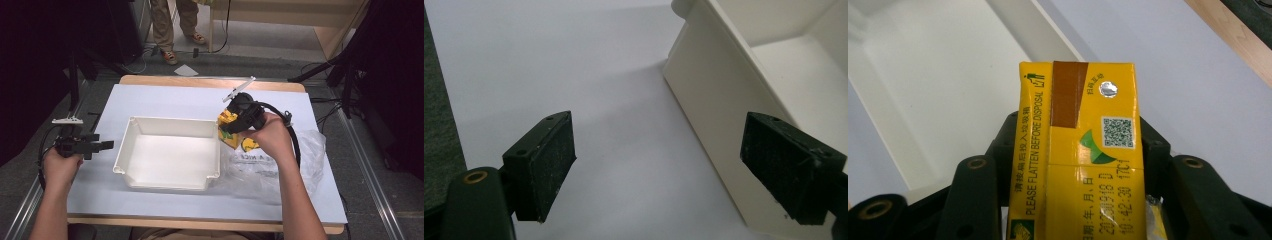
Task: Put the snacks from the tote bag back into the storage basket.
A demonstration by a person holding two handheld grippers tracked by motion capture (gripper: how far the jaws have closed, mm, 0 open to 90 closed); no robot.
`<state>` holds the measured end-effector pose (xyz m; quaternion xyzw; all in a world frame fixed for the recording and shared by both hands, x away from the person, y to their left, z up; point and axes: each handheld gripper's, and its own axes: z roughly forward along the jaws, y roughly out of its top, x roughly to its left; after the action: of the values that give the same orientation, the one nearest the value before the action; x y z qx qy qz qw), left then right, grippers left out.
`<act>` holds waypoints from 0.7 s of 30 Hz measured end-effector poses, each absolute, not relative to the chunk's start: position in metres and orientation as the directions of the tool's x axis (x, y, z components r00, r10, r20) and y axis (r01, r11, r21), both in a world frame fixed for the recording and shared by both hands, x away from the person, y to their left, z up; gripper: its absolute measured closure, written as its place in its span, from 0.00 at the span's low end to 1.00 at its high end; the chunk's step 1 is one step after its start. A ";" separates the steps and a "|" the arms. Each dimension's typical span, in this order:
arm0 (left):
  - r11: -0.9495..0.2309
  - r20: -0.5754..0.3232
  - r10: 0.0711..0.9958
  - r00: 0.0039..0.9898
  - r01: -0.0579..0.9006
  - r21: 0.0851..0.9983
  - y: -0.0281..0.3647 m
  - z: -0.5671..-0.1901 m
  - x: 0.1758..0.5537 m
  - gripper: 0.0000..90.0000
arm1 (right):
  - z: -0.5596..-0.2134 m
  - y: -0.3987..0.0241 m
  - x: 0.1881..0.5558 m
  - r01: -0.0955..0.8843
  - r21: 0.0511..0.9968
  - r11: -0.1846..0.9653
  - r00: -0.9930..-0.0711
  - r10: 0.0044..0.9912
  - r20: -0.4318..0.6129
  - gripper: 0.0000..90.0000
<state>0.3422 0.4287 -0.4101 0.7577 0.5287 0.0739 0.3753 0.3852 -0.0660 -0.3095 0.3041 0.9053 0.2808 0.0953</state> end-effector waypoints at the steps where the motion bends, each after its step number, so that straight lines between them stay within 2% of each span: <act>1: -0.159 -0.285 0.857 0.430 0.746 0.646 0.429 -0.410 0.342 0.17 | -0.309 -0.065 0.385 0.494 0.567 0.659 -0.799 0.601 -0.003 0.58; 21: -0.157 -0.280 0.858 0.430 0.740 0.654 0.429 -0.409 0.340 0.17 | -0.305 -0.041 0.395 0.432 0.581 0.690 -0.847 0.532 -0.003 0.58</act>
<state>0.3396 0.4286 -0.4089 0.7566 0.5282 0.0781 0.3774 0.3950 -0.0406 -0.3055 0.2631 0.9153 0.2927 0.0855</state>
